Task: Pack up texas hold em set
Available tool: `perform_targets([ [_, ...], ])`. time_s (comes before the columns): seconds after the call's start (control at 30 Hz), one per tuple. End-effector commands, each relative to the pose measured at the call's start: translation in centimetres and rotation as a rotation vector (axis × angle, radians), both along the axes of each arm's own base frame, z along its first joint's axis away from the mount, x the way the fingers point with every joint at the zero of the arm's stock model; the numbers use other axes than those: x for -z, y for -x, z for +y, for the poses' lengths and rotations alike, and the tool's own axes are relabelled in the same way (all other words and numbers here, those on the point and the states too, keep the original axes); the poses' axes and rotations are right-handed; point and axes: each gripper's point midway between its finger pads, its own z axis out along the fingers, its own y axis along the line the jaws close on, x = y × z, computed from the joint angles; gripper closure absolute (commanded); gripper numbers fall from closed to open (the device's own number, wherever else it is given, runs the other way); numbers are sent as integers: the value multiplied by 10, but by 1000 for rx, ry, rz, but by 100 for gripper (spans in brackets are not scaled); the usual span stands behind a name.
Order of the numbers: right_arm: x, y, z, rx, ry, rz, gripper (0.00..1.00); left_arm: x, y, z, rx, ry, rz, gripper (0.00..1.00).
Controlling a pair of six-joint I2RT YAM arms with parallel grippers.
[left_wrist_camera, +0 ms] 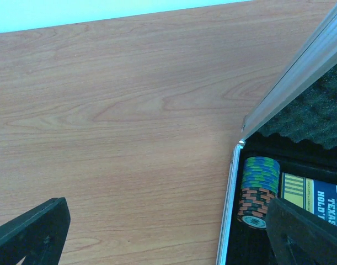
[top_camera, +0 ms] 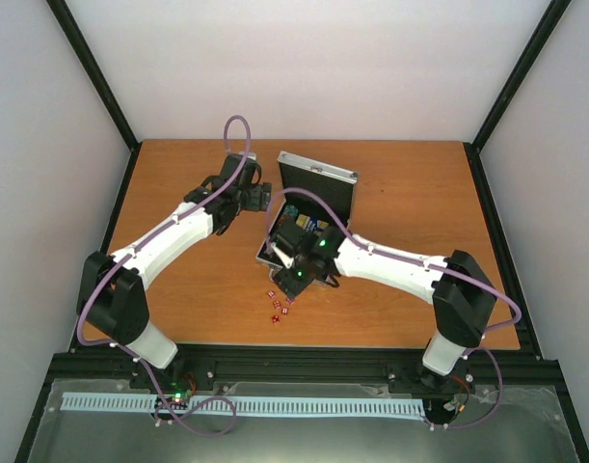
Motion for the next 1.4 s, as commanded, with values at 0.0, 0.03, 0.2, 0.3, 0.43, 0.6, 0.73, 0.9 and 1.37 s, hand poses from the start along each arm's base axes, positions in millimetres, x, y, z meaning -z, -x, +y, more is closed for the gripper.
perform_targets([
  [0.0,11,33,-6,-10,34,48,26,-26,0,-1,6,25,-43,0],
  [0.03,17,38,-6,-16,40,62,26,-24,1,-1,6,26,-40,0],
  [0.2,43,45,2,-15,52,102,31,-14,1,-4,15,24,-17,0],
  [0.3,52,39,8,28,50,96,42,-11,1,-5,22,27,-10,0],
  [0.43,68,34,15,60,64,112,53,-11,0,-7,30,30,-11,0],
  [0.6,84,31,18,91,95,131,62,-9,1,-6,31,27,-8,0],
  [0.73,87,25,18,104,109,112,68,-7,2,-6,32,29,-5,0],
  [0.9,96,26,17,100,134,121,69,-6,2,-6,32,26,-3,0],
  [1.37,102,28,10,109,160,129,92,-4,3,-5,29,25,-1,0],
])
